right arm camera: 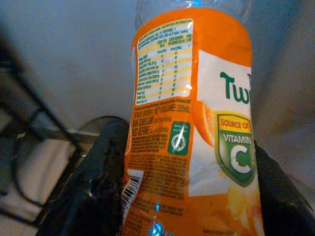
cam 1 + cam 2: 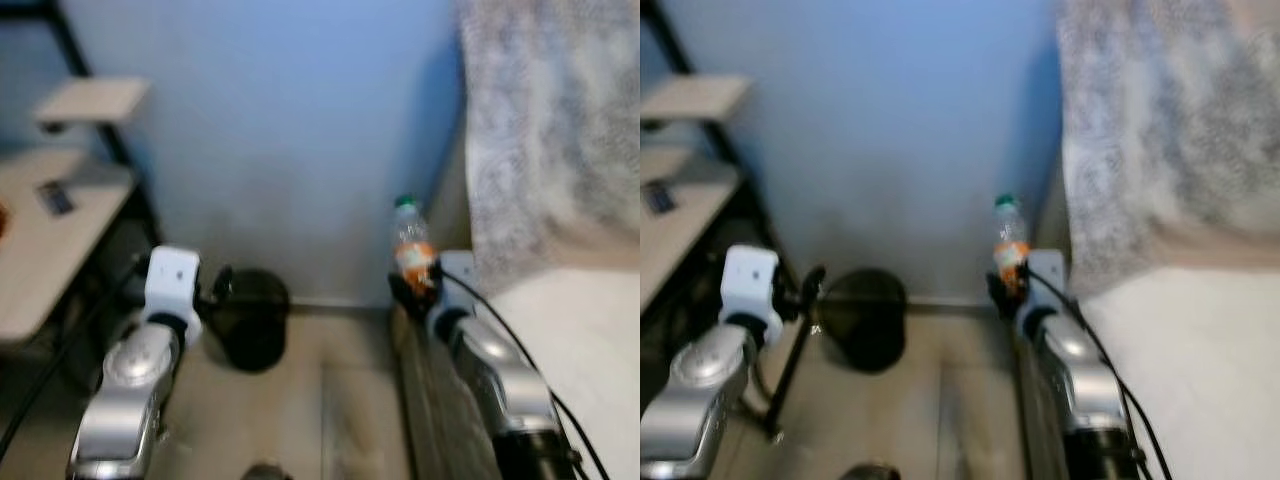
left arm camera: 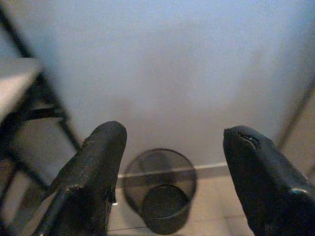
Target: Clean up the room
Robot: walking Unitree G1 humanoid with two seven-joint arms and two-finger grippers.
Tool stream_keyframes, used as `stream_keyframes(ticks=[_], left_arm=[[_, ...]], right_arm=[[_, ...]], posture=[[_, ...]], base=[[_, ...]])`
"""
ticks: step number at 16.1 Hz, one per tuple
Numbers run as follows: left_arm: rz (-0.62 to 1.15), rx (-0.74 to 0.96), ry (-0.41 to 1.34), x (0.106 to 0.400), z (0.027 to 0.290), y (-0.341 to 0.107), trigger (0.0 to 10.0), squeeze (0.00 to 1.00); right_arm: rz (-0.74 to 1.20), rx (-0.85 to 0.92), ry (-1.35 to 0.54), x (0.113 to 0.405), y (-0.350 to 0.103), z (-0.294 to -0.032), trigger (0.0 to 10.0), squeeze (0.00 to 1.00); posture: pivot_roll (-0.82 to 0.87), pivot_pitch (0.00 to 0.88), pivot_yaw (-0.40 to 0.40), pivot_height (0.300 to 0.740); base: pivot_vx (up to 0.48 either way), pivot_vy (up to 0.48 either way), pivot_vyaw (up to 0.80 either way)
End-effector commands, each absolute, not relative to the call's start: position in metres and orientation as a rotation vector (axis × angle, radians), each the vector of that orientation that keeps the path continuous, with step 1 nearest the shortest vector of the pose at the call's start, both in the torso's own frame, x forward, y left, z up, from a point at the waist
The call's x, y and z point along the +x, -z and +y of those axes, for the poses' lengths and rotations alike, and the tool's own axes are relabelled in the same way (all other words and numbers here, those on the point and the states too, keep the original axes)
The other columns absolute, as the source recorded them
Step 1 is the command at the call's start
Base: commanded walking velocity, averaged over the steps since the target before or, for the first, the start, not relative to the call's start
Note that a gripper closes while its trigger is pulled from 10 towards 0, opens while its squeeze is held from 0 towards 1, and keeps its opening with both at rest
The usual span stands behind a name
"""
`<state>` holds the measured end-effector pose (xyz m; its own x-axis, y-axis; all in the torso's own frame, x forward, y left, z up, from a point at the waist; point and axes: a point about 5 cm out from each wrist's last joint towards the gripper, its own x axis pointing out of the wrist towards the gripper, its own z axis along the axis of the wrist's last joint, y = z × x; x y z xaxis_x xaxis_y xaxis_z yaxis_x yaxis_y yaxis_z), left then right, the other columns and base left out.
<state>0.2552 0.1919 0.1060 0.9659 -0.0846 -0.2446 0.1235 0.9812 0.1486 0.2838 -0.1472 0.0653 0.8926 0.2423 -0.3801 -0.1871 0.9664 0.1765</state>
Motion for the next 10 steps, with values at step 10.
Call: stream_keyframes(ticks=[10], left_arm=[[0.219, 0.155, 0.121, 0.2582, 0.1894, -0.1108, 10.0, 0.0]], right_arm=[[0.394, 0.046, -0.223, 0.2876, -0.0641, -0.1476, 10.0, 0.0]], posture=[[0.11, 0.0, 0.0, 0.74]], base=[[0.351, 0.0, 0.08]])
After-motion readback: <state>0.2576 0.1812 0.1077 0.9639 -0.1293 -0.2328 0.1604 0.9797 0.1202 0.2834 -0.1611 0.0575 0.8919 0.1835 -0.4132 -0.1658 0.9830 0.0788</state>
